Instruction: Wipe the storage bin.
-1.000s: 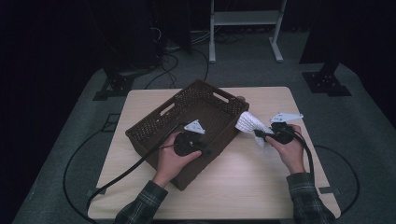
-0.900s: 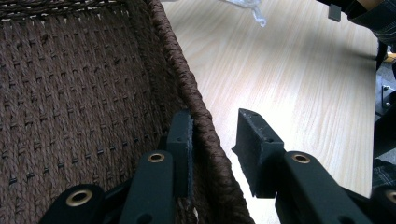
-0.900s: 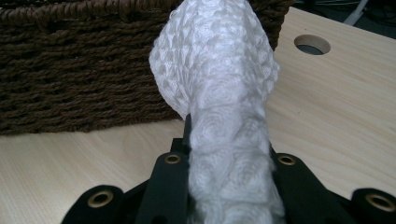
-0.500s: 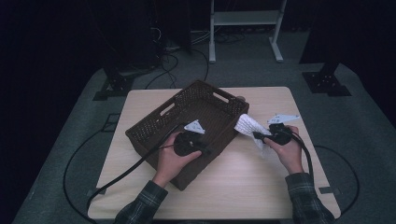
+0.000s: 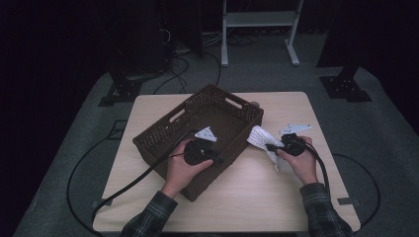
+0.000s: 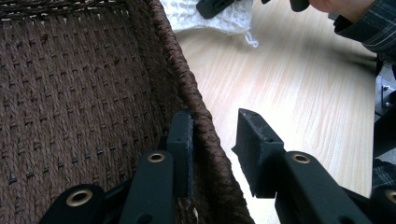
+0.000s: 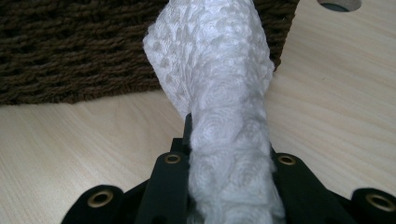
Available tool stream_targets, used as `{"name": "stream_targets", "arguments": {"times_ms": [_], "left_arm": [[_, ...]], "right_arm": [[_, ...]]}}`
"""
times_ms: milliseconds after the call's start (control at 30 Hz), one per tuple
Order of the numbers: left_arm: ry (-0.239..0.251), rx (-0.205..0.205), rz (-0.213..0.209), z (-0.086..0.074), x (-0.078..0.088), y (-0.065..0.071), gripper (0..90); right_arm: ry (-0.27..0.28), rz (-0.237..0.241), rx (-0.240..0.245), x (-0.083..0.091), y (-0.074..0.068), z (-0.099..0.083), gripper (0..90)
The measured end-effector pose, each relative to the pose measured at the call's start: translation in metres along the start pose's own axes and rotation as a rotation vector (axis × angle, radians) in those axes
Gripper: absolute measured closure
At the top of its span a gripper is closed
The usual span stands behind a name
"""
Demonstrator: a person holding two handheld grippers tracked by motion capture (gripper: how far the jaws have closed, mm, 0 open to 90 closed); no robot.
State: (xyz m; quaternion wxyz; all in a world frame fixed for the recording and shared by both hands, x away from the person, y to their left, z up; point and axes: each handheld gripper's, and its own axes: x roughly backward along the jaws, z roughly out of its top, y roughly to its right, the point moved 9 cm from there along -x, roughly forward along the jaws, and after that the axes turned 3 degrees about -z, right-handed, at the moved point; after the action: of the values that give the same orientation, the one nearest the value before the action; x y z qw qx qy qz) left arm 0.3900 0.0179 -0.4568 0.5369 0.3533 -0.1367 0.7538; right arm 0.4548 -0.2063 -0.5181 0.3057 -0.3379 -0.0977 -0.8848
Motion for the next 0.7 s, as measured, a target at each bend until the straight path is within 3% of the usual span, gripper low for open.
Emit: {"name": "stream_targets", "arguments": {"times_ms": [700], "left_arm": [[0.000,0.000,0.000,0.000,0.000,0.000,66.5]], "right_arm": [[-0.070,0.003,0.027,-0.013,-0.007,-0.017,75.6]]}}
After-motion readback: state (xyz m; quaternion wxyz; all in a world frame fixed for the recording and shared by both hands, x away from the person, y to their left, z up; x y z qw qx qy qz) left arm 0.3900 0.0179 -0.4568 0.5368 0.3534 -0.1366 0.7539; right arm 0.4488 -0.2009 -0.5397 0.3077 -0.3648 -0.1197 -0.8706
